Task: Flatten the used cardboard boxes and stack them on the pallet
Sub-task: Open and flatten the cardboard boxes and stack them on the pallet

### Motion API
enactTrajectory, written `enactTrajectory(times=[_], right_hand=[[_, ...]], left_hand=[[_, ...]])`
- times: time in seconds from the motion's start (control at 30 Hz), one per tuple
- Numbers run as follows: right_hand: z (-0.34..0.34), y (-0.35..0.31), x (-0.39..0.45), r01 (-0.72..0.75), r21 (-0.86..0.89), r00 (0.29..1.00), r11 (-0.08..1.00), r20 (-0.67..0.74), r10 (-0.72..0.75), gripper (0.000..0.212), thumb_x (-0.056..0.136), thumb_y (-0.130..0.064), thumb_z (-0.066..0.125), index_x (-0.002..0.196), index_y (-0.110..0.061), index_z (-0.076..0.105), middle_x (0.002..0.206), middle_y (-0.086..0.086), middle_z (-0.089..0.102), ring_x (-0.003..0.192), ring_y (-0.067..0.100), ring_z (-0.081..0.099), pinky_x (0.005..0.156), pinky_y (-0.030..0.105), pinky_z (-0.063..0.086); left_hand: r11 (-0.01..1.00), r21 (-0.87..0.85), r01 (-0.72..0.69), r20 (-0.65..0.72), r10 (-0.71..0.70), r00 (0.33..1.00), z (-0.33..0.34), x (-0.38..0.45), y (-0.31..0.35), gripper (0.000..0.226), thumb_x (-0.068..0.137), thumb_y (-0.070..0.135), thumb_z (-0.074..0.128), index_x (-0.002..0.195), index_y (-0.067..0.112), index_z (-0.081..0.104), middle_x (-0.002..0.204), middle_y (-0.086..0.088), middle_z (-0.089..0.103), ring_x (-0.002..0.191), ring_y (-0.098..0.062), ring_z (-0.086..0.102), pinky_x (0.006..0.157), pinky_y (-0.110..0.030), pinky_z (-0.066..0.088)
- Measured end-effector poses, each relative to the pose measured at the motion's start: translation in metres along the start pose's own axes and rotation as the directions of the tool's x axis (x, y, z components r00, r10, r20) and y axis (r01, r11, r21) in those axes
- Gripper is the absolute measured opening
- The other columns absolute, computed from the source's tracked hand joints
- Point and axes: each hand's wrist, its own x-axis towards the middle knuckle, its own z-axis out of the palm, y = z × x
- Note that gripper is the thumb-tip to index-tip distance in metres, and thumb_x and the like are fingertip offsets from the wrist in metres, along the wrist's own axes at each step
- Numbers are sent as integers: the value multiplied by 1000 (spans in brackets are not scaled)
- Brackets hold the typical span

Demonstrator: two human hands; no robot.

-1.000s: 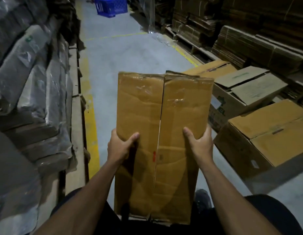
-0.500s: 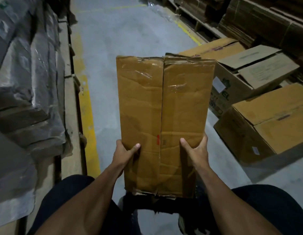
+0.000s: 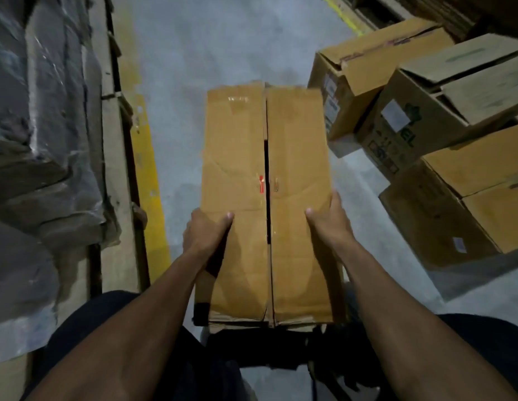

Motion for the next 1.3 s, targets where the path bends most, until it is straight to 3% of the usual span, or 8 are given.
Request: enactTrajectory(times=[0.1, 0.57, 0.67, 0.8, 0.9, 1.03, 1.2, 1.3], right_hand=[[25, 37, -6, -117, -176, 982, 977, 129, 141, 85, 96, -48, 60, 159, -33, 4, 151, 12, 36, 131, 37, 47, 107, 50, 43], [42, 48, 17, -40, -287, 998, 957, 26, 50, 76, 100, -53, 48, 159, -38, 3, 161, 9, 17, 142, 35, 30, 110, 52, 35], [44, 48, 17, -48, -362, 998, 931, 22, 60, 74, 103, -53, 42, 159, -37, -3, 163, 11, 10, 145, 34, 24, 111, 52, 33], [47, 46, 18, -60, -391, 998, 918, -2, 65, 73, 102, -53, 42, 159, -37, -1, 160, 12, 14, 141, 33, 28, 109, 49, 34], [49, 46, 19, -67, -396, 998, 916, -17, 65, 72, 102, -51, 44, 158, -37, 1, 158, 12, 17, 139, 33, 30, 108, 48, 35], [49, 44, 20, -72, -418, 997, 905, -18, 72, 72, 102, -53, 43, 158, -36, 2, 158, 13, 17, 139, 34, 31, 109, 50, 35], [47, 44, 16, -60, -399, 998, 915, 2, 67, 71, 103, -52, 42, 158, -35, 1, 156, 14, 19, 137, 34, 31, 109, 50, 35], [47, 44, 16, -67, -391, 997, 918, 0, 73, 71, 103, -52, 42, 158, -36, 0, 156, 14, 18, 137, 34, 31, 110, 51, 34]], left_hand=[[997, -28, 75, 176, -69, 982, 20, -1, -35, 79, 86, 46, 73, 140, 7, 30, 137, -18, 52, 124, -38, 52, 104, -49, 45], [976, 115, -184, 47, 180, 983, 41, 26, -30, 79, 93, 48, 62, 147, 3, 26, 150, -20, 37, 136, -38, 40, 110, -49, 39], [718, 481, -503, 126, 511, 850, 49, 19, -27, 73, 103, 47, 39, 157, 5, 14, 164, -20, 11, 152, -36, 10, 123, -49, 16], [162, 467, -869, 608, 655, 449, 53, 20, 4, 66, 103, 55, 16, 154, 16, 31, 164, -10, 22, 153, -28, 6, 123, -42, -2], [-231, 426, -875, 782, 580, 227, 49, 31, 26, 70, 101, 56, 10, 130, 16, 60, 140, -10, 54, 146, -31, 29, 122, -42, -1], [-409, 352, -842, 820, 569, 67, 27, 33, 63, 67, 98, 55, 16, 102, 16, 70, 97, -6, 67, 99, -24, 59, 116, -44, 28], [-433, 320, -843, 770, 637, -35, -32, 33, 81, 50, 91, 50, 36, 60, 18, 58, 65, -2, 58, 67, -25, 55, 71, -35, 47], [-445, 455, -772, 823, 541, 173, -67, 26, 78, 60, 86, 61, 24, 73, 20, 65, 79, 1, 64, 80, -24, 62, 73, -33, 43]])
